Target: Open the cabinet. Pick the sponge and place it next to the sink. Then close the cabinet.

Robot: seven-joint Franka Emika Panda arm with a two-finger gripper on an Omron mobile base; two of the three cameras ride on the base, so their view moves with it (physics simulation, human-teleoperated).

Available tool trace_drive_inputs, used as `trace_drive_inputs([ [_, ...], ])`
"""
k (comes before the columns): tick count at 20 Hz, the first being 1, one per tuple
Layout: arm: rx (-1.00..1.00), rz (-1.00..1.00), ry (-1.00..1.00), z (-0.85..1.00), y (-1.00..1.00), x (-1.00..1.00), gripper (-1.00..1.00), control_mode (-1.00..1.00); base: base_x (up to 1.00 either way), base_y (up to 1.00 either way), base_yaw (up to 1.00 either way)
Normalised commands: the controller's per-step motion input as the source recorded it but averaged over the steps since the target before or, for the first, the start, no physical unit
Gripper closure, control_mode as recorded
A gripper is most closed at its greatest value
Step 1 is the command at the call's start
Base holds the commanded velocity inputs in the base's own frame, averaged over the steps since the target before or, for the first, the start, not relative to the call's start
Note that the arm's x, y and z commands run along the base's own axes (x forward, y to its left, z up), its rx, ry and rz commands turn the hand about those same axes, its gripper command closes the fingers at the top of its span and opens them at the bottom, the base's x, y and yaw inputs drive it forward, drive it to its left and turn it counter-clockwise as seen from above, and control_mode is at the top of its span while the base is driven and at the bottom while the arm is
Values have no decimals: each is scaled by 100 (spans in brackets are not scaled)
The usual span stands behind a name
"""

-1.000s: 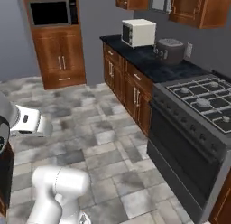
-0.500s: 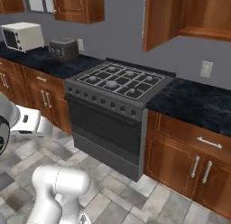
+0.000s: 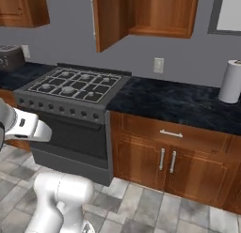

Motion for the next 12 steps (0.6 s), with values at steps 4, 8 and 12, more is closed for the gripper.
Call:
trace_drive_inputs([
  [4, 0, 0, 0, 0, 0, 0, -100, 100, 70, -81, -3],
  [8, 0, 0, 0, 0, 0, 0, -100, 100, 26, -83, -25],
  [12, 0, 0, 0, 0, 0, 0, -100, 100, 13, -51, -36],
])
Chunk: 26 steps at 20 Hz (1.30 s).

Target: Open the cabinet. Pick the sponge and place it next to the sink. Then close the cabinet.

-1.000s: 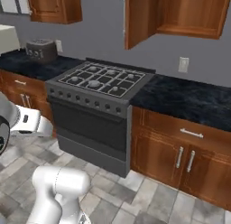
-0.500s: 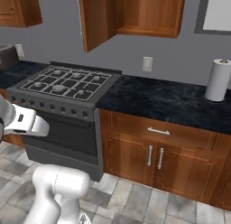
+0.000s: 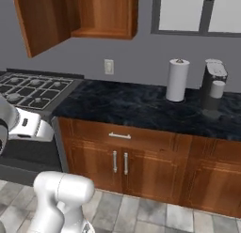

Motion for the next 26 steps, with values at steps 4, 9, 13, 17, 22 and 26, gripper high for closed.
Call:
trace_drive_inputs([
  [4, 0, 0, 0, 0, 0, 0, -100, 100, 16, 0, -27],
  [9, 0, 0, 0, 0, 0, 0, -100, 100, 52, 1, -24],
  [13, 0, 0, 0, 0, 0, 0, -100, 100, 51, 0, -25],
  [17, 0, 0, 0, 0, 0, 0, -100, 100, 45, 13, -16],
  [22, 0, 0, 0, 0, 0, 0, -100, 100, 13, 33, 1],
  [26, 0, 0, 0, 0, 0, 0, -100, 100, 42, 20, 12],
])
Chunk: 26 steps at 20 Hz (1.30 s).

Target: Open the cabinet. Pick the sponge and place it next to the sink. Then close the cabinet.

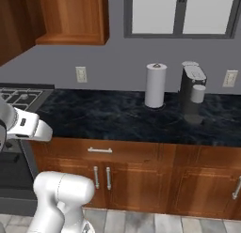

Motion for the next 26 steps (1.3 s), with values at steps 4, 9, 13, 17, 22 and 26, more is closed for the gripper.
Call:
trace_drive_inputs([
  [4, 0, 0, 0, 0, 0, 0, -100, 100, 67, 0, 16],
  [9, 0, 0, 0, 0, 0, 0, -100, 100, 66, 0, 21],
  [13, 0, 0, 0, 0, 0, 0, -100, 100, 50, 10, 13],
  [17, 0, 0, 0, 0, 0, 0, -100, 100, 61, 12, 0],
  [22, 0, 0, 0, 0, 0, 0, -100, 100, 60, 21, -10],
  [26, 0, 0, 0, 0, 0, 0, -100, 100, 13, 18, -5],
])
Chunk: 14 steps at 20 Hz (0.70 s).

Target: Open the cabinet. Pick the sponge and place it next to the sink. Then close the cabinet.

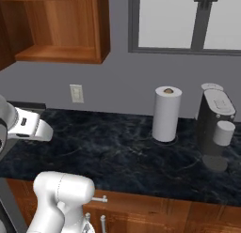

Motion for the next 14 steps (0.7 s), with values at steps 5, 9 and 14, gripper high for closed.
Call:
trace_drive_inputs([
  [5, 0, 0, 0, 0, 0, 0, -100, 100, 1, 37, 0],
  [9, 0, 0, 0, 0, 0, 0, -100, 100, 7, 31, 0],
  [14, 0, 0, 0, 0, 0, 0, -100, 100, 5, 60, 0],
])
